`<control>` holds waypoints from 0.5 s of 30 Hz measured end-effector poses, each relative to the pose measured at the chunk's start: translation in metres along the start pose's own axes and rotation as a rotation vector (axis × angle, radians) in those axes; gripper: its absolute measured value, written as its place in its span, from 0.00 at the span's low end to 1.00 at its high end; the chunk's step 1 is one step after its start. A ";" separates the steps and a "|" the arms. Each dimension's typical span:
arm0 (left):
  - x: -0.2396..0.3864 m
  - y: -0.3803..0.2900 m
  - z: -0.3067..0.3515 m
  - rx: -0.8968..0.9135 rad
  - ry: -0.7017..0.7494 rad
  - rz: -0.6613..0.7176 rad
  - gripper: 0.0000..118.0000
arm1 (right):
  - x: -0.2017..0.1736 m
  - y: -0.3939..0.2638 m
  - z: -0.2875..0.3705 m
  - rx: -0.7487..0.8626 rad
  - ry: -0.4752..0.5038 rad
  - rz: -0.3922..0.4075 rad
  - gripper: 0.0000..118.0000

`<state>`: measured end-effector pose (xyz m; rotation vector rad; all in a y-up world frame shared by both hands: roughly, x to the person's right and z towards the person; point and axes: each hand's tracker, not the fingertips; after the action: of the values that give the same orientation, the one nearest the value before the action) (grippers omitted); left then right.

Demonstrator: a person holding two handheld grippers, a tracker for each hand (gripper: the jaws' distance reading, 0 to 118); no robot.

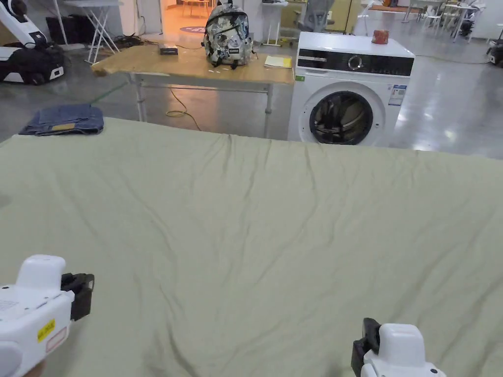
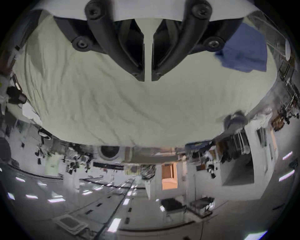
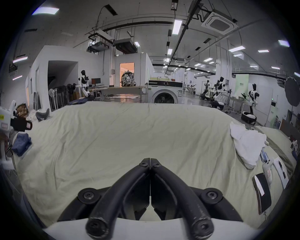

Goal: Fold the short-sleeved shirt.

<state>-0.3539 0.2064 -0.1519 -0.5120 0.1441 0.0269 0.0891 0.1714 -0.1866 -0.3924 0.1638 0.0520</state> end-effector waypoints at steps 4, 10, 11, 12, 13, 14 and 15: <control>0.051 0.003 0.004 0.114 -0.009 0.012 0.00 | 0.005 0.011 0.001 0.035 -0.012 -0.031 0.00; 0.114 0.007 0.018 0.287 0.027 0.029 0.00 | 0.007 0.031 0.006 0.100 -0.023 -0.059 0.00; 0.121 0.009 0.019 0.319 0.010 0.030 0.00 | 0.007 0.034 0.007 0.114 -0.027 -0.064 0.00; 0.127 0.010 0.019 0.313 0.018 0.024 0.00 | 0.008 0.036 0.009 0.132 -0.025 -0.067 0.00; 0.133 0.010 0.020 0.327 0.029 0.022 0.00 | 0.008 0.038 0.010 0.143 -0.027 -0.067 0.00; 0.138 0.011 0.021 0.333 0.032 0.021 0.00 | 0.007 0.040 0.011 0.158 -0.034 -0.067 0.00; 0.139 0.011 0.022 0.348 0.023 0.026 0.00 | 0.007 0.041 0.013 0.170 -0.036 -0.066 0.00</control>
<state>-0.2145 0.2256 -0.1580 -0.1630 0.1742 0.0203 0.0944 0.2147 -0.1919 -0.2266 0.1184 -0.0198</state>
